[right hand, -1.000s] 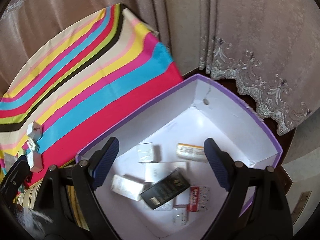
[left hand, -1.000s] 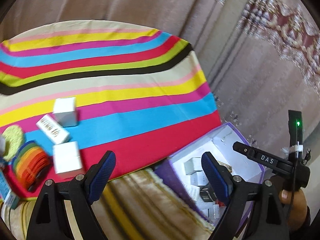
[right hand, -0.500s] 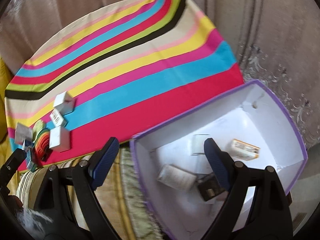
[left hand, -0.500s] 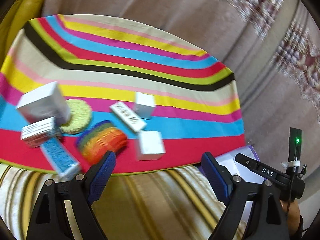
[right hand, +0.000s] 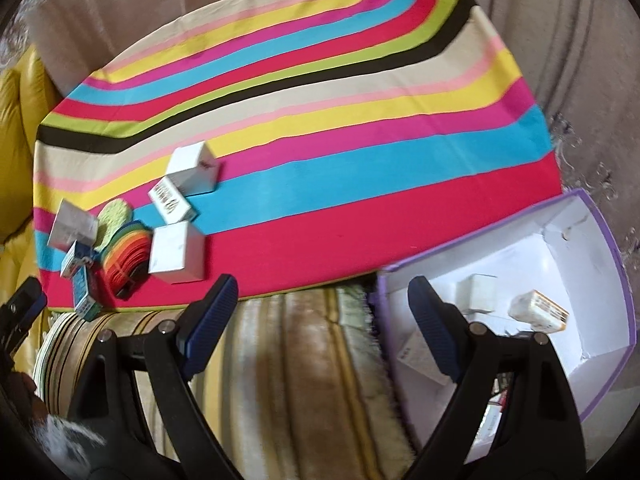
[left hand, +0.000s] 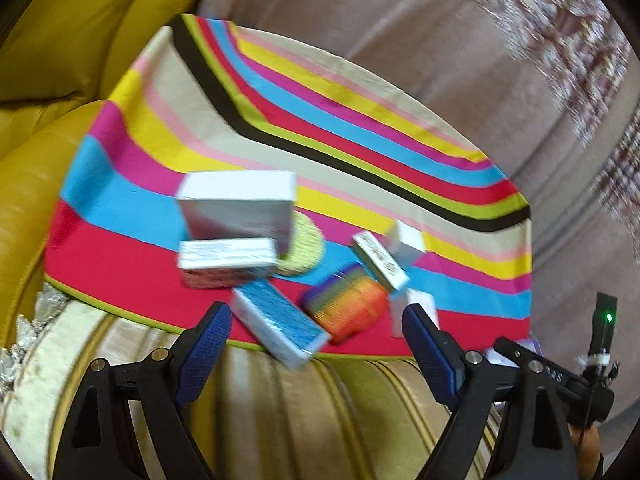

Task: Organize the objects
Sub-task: 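Move both grippers back over the table, then grasp the white medicine box with printed text with the left gripper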

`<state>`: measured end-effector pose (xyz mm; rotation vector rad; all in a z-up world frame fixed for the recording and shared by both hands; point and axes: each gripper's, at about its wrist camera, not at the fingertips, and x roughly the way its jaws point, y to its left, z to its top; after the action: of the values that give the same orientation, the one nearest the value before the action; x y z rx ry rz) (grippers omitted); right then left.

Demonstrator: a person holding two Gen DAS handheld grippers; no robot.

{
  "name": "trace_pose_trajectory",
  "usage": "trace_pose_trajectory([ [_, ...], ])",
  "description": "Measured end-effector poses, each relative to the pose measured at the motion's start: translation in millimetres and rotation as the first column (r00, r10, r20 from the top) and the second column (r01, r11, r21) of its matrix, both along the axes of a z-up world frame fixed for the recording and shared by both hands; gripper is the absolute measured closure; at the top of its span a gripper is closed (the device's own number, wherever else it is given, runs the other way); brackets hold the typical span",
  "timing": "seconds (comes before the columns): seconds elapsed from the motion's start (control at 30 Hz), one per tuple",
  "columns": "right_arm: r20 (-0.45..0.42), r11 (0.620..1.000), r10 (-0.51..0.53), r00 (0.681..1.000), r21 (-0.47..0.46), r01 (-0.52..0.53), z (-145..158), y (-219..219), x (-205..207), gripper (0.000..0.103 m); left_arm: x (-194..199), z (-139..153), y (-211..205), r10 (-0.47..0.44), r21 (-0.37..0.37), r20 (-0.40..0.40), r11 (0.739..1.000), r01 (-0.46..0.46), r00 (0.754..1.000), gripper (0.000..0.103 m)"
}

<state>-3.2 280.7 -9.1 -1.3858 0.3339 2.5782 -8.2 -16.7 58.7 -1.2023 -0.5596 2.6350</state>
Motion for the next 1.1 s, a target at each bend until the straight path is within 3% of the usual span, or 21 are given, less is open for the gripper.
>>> trace_pose_trajectory([
  [0.17,0.006,0.999,0.045,0.999,-0.003,-0.045,-1.2,-19.6,-9.8,0.014,-18.1,-9.8,-22.1,0.063,-0.001,0.039,0.998,-0.063,0.997,0.014],
  [0.3,0.006,0.997,0.076,0.997,-0.007,-0.076,-0.8,-32.9,-15.6,0.014,-41.6,-24.9,-24.8,0.072,-0.027,0.116,0.997,-0.069,0.991,0.014],
  [0.6,-0.008,0.989,0.145,0.989,-0.009,-0.145,1.7,-55.9,-25.4,0.014,-70.3,-41.6,-20.8,0.08,-0.087,0.188,0.994,-0.064,0.979,0.013],
  [0.87,-0.036,0.983,0.185,0.982,-0.004,-0.185,11.0,-73.1,-34.4,0.011,-83.2,-54.8,-27.5,0.106,-0.071,0.233,0.993,-0.092,0.967,0.012],
  [0.93,-0.042,0.981,0.196,0.98,-0.002,-0.196,13.3,-77.9,-35.9,0.011,-85.4,-57.4,-28.5,0.1,-0.064,0.235,0.994,-0.087,0.967,0.015],
  [1.0,-0.05,0.978,0.208,0.977,0.0,-0.209,15.9,-84.5,-38.0,0.01,-85.9,-60.0,-29.2,0.084,-0.054,0.245,0.996,-0.073,0.966,0.024],
  [1.1,-0.058,0.974,0.227,0.972,0.002,-0.227,18.9,-95.4,-42.1,0.009,-83.3,-59.7,-31.8,0.084,-0.037,0.237,0.996,-0.078,0.968,0.024],
])
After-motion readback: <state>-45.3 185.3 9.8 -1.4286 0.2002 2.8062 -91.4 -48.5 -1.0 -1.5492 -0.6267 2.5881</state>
